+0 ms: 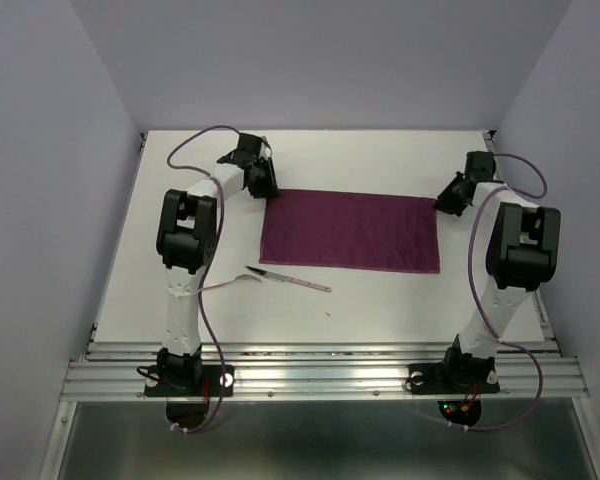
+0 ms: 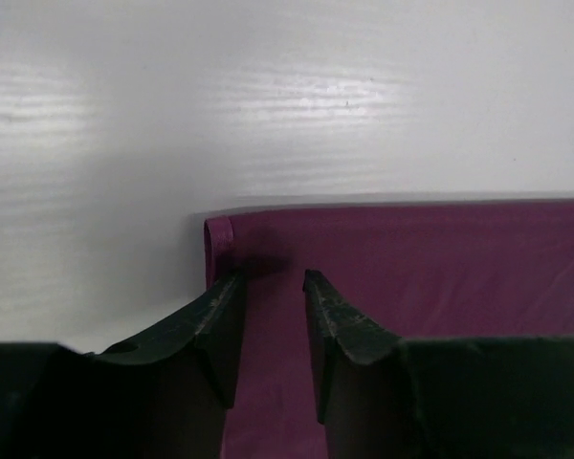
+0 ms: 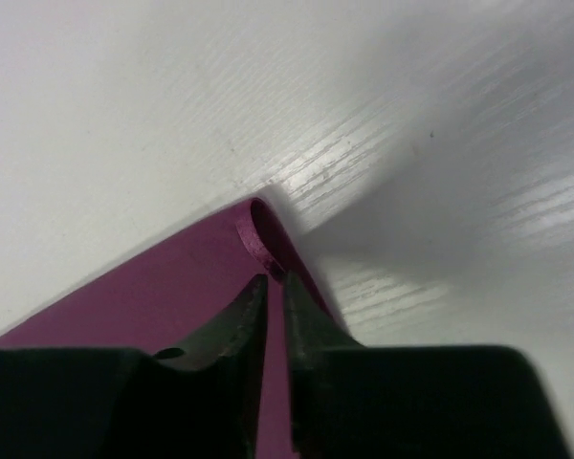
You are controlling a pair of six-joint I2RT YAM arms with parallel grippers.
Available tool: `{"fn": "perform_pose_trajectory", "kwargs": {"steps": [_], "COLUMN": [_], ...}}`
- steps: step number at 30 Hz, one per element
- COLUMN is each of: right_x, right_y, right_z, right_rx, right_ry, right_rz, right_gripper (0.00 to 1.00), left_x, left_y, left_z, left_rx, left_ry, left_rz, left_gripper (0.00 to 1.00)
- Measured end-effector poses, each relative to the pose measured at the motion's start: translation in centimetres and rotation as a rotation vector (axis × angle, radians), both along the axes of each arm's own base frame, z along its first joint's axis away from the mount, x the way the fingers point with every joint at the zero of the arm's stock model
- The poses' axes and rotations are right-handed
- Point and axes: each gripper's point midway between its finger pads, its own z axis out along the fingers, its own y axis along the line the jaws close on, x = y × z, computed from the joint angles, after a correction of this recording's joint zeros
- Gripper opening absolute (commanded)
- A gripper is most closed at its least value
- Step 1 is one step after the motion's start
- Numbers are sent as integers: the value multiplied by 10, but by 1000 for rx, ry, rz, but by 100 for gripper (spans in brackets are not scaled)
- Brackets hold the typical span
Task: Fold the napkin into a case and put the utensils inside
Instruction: Smooth out the rectangle-folded napkin at the center of the board, then pick up the knife from the center of the board.
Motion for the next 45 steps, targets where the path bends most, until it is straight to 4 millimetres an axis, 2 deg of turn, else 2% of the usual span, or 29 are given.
{"fn": "perform_pose_trajectory", "kwargs": {"steps": [1, 2, 3, 4, 6, 9, 10, 12, 13, 14, 15, 16, 17, 19, 21, 24, 27, 29, 31, 34, 39, 41, 45], "right_x": [0, 0, 0, 1, 2, -2, -4, -14, -17, -25, -33, -39, -54, -89, -125, -173, -197, -204, -215, -222, -227, -228, -226], "right_y": [1, 1, 2, 5, 8, 23, 27, 56, 68, 94, 123, 142, 179, 235, 272, 306, 328, 335, 344, 352, 360, 363, 371], "right_z": [6, 16, 22, 42, 71, 117, 122, 144, 147, 149, 147, 145, 137, 117, 97, 76, 65, 56, 38, 16, -6, -11, -17], "right_rx": [1, -1, -2, -9, -22, -48, -51, -65, -74, -82, -90, -95, -98, -112, -139, -204, -254, -284, -319, -376, -426, -441, -458], "right_ry": [-11, -27, -37, -76, -139, -242, -254, -302, -309, -315, -314, -312, -304, -266, -224, -171, -164, -154, -115, -68, -31, -28, -43], "right_rz": [2, 9, 13, 23, 34, 76, 86, 154, 182, 245, 315, 366, 470, 653, 804, 1009, 1141, 1194, 1258, 1322, 1378, 1390, 1404], "right_gripper": [32, 37, 47, 52, 61, 63, 63, 64, 64, 65, 66, 67, 68, 71, 72, 73, 72, 71, 70, 68, 64, 59, 42], "left_x": [-5, -10, -15, -16, -16, -19, -22, -27, -32, -35, -40, -45, -52, -65, -79, -98, -107, -107, -105, -104, -106, -106, -106], "left_y": [1, 3, 6, 8, 9, 16, 19, 23, 26, 28, 31, 35, 39, 46, 54, 68, 82, 88, 91, 92, 93, 93, 94], "left_z": [2, 7, 13, 22, 43, 89, 100, 121, 132, 138, 141, 142, 141, 131, 121, 106, 102, 103, 106, 107, 106, 107, 109], "left_rx": [7, 17, 26, 31, 36, 39, 39, 39, 42, 43, 47, 54, 62, 78, 89, 104, 115, 114, 112, 107, 108, 108, 107], "left_ry": [4, 7, 11, -3, -40, -125, -144, -184, -203, -213, -221, -221, -214, -185, -155, -105, -94, -97, -107, -114, -109, -112, -117], "left_rz": [-1, 4, 10, 13, 19, 44, 50, 62, 71, 75, 83, 90, 100, 114, 128, 155, 194, 216, 232, 241, 249, 251, 256], "left_gripper": [53, 64, 69, 76, 80, 83, 83, 82, 82, 82, 83, 83, 83, 83, 83, 83, 83, 83, 83, 83, 83, 83, 83]}}
